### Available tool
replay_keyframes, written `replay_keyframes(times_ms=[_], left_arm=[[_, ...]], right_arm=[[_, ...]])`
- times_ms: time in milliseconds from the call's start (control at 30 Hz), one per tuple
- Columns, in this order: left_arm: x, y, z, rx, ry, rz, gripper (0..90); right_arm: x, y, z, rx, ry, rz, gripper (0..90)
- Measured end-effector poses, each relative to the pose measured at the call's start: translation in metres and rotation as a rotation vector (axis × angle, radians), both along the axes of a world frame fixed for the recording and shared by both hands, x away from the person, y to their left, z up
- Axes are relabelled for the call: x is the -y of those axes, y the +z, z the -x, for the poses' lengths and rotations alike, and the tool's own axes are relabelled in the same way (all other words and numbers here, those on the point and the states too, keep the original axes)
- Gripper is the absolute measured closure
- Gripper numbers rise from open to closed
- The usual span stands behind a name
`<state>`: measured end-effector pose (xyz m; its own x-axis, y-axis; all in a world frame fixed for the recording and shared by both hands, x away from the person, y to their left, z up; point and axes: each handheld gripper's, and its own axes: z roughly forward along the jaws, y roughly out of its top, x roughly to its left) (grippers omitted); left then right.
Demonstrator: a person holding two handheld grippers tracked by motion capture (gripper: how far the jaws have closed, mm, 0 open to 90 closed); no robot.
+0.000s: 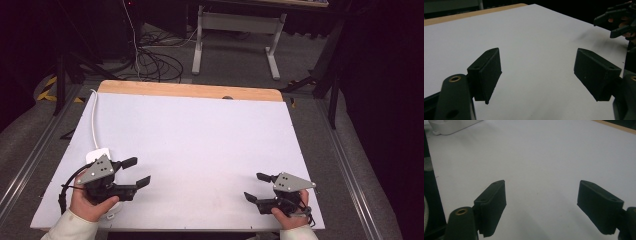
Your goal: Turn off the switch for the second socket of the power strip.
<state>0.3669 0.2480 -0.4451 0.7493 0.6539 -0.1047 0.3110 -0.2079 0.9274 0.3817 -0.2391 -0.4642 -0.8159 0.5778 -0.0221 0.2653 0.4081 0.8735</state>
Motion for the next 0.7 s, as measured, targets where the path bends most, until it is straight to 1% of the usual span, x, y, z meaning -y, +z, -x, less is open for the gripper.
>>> replay_keyframes(times_ms=[67,100,133,233,267,333,367,467,533,600,700], left_arm=[[0.003,-0.003,0.001,0.007,-0.010,0.004,22.7],[0.004,-0.004,0.001,0.018,-0.022,-0.004,22.7],[0.005,-0.005,0.001,0.014,-0.039,-0.002,21.7],[0.008,-0.009,0.000,0.000,-0.059,0.021,20.9],[0.009,-0.011,0.001,-0.013,-0.062,0.030,20.9],[0.012,-0.014,0.001,-0.019,-0.060,0.025,20.5],[0.013,-0.015,0.001,-0.029,-0.062,0.027,20.5],[0.016,-0.019,0.001,-0.040,-0.047,0.025,20.4],[0.019,-0.022,0.002,-0.045,-0.042,0.012,20.4],[0.021,-0.025,0.002,-0.037,-0.043,-0.011,20.7],[0.025,-0.030,0.002,-0.054,-0.058,-0.027,21.1]], right_arm=[[0.000,0.000,0.000,0.001,0.002,-0.004,23.6],[0.000,0.000,0.000,0.001,0.002,-0.004,23.6],[0.000,0.000,0.000,0.001,0.003,-0.007,23.5],[0.000,0.000,0.000,0.000,0.003,-0.005,23.6],[0.000,0.000,0.000,0.000,0.003,-0.005,23.6],[0.000,0.000,0.000,0.001,0.004,-0.007,23.6],[0.000,0.000,0.000,0.001,0.004,-0.007,23.5],[0.000,0.000,0.000,0.001,0.004,-0.008,23.6],[0.000,0.000,0.000,0.001,0.005,-0.008,23.6],[0.000,0.000,0.000,0.003,0.005,-0.008,23.6],[0.001,0.000,0.000,0.004,0.005,-0.008,23.6]])
